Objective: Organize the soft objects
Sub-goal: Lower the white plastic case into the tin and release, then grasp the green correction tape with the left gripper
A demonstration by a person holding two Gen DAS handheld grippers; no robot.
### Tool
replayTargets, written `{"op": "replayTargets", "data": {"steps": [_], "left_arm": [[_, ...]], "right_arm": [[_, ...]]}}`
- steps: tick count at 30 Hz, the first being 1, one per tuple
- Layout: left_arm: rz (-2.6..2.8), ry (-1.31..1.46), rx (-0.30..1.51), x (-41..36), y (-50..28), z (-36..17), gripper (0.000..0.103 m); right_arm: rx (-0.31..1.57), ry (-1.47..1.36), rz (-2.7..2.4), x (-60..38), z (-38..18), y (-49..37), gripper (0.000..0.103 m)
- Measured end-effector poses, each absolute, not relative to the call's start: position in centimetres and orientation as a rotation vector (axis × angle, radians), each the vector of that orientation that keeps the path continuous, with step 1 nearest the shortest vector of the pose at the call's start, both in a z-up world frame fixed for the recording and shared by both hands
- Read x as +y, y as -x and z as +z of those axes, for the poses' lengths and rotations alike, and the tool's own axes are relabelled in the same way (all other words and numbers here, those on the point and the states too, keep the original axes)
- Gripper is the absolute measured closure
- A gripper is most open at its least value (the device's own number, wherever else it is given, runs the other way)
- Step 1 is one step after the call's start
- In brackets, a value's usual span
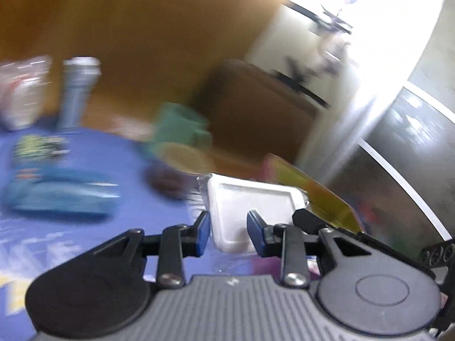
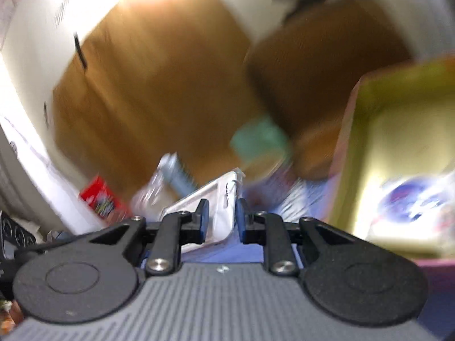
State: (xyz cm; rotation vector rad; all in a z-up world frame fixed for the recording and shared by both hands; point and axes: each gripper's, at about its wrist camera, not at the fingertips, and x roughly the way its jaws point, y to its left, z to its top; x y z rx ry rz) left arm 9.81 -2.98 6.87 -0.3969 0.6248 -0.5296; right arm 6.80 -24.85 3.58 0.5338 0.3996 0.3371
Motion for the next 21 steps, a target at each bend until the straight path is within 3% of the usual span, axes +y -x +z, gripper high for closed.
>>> {"op": "replayTargets", "data": {"steps": [6,12,15,16,17,21], "left_arm": [[-0.689,0.277,0.667,-13.4,-10.9,6.4,0.072],[-0.713,0.198,0.705,-19.5,-11.6,5.0,0.072],[-0.726,0.154,0.706,-21.6,-11.8,5.0,0.074],[-0.726,0.145,0.692,-21.8,-11.3,5.2,0.074],[-0.733,0.143,0.677,-21.6,-10.8,5.4,0.074],[-0.732,0.178,0.629,-19.2,-9.2,6.4,0.072]], "right_arm": [[0.257,-0.481,0.107,-31.2,3.1,-1.5,0.080],[0.271,-0.493,-0.036,-35.2,0.6,-1.0,0.078],[0.257,-0.483,-0.118,-37.0,0.1,-1.2,0.071],[0.243,-0.479,-0.149,-37.6,0.2,-0.7,0.060],[0.220,-0.483,-0.178,-38.0,0.1,-0.3,0.057],[0.166,-0.442,-0.173,-38.1,0.7,1.4,0.057]]}}
